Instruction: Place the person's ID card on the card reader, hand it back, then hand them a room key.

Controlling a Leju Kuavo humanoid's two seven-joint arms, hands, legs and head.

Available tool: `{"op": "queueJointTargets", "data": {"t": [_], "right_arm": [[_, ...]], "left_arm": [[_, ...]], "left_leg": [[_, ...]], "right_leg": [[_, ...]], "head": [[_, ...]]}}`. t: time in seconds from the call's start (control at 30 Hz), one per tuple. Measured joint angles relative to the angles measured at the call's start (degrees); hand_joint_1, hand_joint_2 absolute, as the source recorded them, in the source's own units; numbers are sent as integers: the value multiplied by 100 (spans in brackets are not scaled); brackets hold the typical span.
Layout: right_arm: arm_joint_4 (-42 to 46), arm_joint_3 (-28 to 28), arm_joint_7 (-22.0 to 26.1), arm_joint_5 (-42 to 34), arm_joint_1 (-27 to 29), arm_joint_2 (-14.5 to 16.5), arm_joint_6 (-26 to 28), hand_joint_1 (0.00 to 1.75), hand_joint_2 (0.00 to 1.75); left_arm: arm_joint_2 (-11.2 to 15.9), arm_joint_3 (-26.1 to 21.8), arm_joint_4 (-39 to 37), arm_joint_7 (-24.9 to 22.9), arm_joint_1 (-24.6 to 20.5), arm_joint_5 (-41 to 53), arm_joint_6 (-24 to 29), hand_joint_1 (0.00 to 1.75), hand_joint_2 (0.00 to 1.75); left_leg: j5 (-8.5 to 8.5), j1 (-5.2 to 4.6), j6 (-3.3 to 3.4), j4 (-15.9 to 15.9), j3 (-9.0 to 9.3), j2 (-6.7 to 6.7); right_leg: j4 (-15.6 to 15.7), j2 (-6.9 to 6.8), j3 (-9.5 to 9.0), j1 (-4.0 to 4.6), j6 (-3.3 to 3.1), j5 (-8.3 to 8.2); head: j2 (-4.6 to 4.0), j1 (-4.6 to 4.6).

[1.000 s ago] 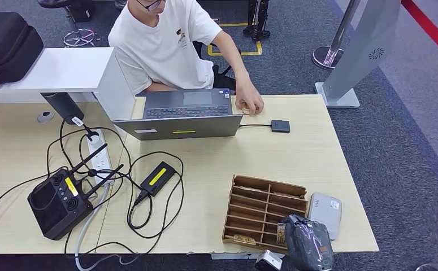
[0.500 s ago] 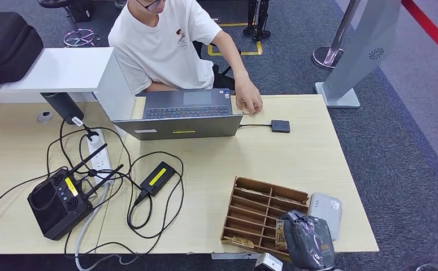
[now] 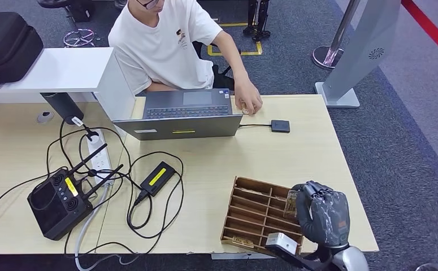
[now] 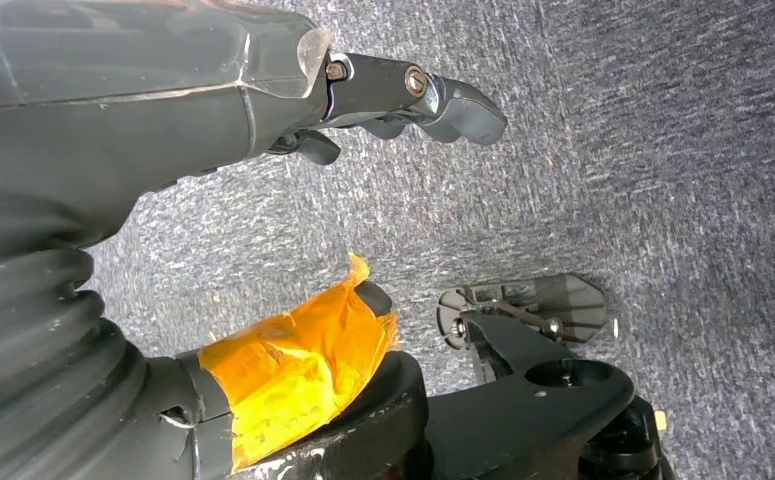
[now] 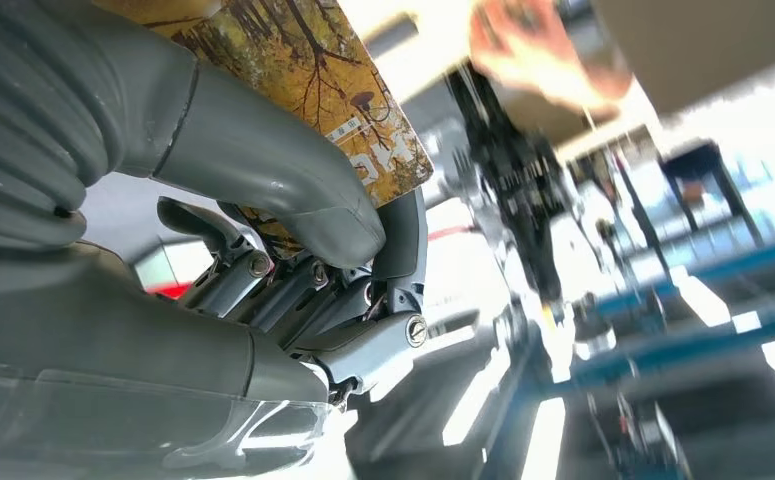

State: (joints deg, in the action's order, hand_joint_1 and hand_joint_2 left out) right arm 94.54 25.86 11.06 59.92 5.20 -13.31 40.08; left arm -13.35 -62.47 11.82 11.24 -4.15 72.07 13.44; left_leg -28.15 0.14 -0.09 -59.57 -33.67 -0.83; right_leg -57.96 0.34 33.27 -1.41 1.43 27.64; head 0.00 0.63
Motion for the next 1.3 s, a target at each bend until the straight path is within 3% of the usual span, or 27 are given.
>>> {"op": "queueJointTargets", "data": {"t": [0.27, 0.47, 0.9, 1.1, 1.3], "right_arm": [[253, -138, -125, -102, -1367, 23, -395, 175, 175], [-302, -108, -507, 401, -2760, 185, -738, 175, 175], [-3987, 339, -1189, 1902, -5544, 1028, -563, 175, 175], [-5212, 562, -1394, 2379, -6224, 1423, -386, 175, 175], [-5845, 676, -1459, 2454, -6405, 1655, -297, 175, 175]], "left_arm": [[2, 56, 0, -74, -4, 85, -86, 0, 175], [1, 104, 0, -117, -19, 194, -200, 0, 175], [-31, 334, 0, -179, -91, 431, -625, 0, 175], [-130, 398, -3, -203, -110, 484, -518, 0, 175], [-197, 437, -6, -199, -112, 491, -561, 0, 175]], "left_leg": [[10, 0, -5, -1, 2, 4], [18, 0, -8, -1, 4, 5], [28, 2, -17, -1, 3, -1], [28, 2, -17, -1, 2, -4], [28, 2, -17, -1, 1, -4]], "right_leg": [[-3, 4, -2, 0, -9, -11], [-8, 6, -2, 1, -12, -15], [-14, 3, 1, 2, -14, -21], [-14, 1, 3, 3, -15, -20], [-12, 1, 3, 3, -14, -20]], "head": [[0, 0], [0, 0], [0, 0], [0, 0], [0, 0]]}}
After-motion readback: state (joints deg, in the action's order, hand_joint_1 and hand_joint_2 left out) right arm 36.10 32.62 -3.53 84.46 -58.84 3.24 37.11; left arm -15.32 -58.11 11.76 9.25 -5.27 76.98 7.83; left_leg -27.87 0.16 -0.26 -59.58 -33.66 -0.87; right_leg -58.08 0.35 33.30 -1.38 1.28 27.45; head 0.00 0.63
